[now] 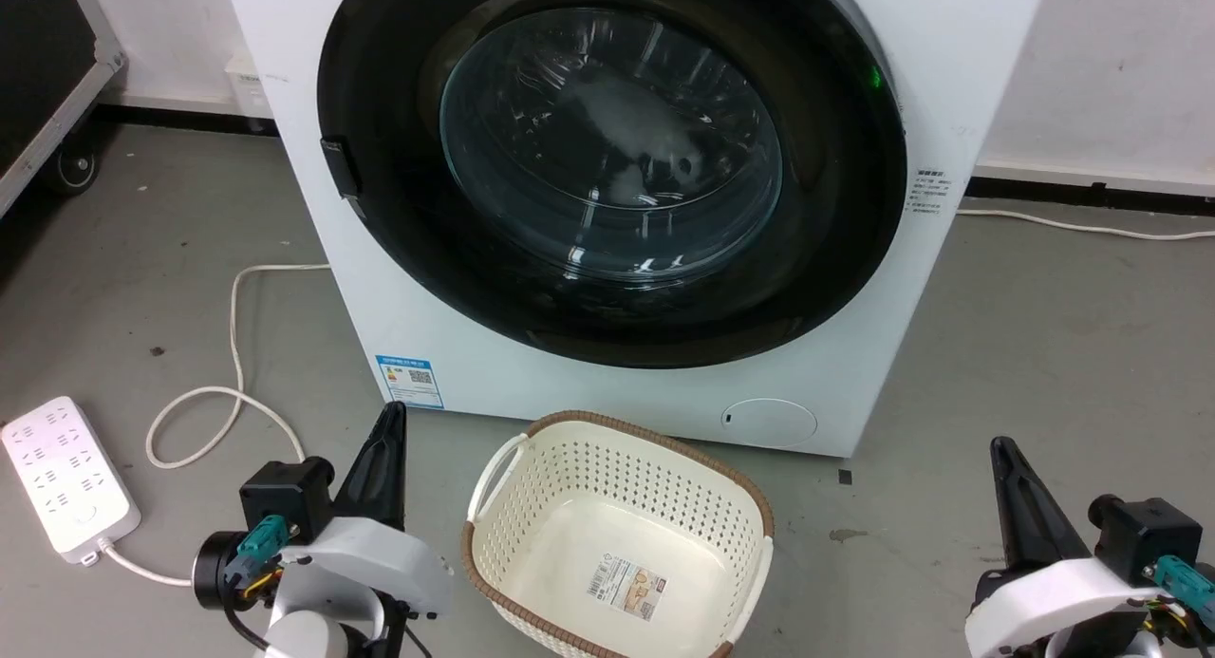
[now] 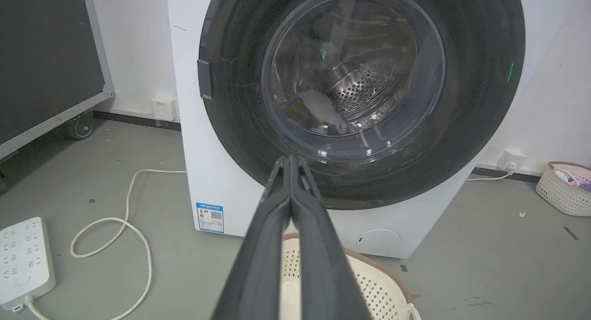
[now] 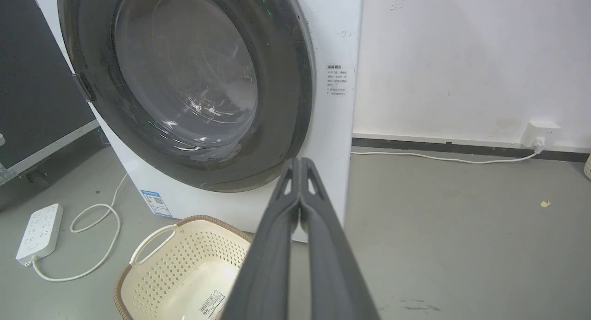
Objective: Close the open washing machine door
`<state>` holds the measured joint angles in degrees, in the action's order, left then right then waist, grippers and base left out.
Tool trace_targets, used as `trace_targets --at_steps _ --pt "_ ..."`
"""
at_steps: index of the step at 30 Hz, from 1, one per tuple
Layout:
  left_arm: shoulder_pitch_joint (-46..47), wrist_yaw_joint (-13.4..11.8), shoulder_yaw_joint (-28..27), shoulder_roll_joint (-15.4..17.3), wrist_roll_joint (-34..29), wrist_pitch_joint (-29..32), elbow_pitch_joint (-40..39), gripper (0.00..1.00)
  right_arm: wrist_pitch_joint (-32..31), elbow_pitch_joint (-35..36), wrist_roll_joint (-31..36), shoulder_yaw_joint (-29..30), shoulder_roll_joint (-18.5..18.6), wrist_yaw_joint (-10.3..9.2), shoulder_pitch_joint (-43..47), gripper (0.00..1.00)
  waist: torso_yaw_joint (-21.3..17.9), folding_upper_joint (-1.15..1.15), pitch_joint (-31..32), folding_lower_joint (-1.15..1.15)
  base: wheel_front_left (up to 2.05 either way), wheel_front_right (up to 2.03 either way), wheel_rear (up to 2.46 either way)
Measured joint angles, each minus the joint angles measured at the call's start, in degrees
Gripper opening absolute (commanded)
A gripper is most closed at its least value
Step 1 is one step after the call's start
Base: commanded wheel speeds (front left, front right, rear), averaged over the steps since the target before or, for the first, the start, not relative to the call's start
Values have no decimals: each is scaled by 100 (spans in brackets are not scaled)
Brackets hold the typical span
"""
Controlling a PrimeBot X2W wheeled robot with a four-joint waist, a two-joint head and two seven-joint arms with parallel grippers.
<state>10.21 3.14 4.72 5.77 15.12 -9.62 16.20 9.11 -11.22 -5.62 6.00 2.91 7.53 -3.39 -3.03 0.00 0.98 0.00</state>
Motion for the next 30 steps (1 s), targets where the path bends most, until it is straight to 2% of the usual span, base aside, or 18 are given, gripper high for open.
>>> trace_targets --at_steps 30 --pt "-224 -69 -122 -80 -375 237 -405 0 -242 277 121 -148 0 0 23 0 78 0 -25 0 0 0 0"
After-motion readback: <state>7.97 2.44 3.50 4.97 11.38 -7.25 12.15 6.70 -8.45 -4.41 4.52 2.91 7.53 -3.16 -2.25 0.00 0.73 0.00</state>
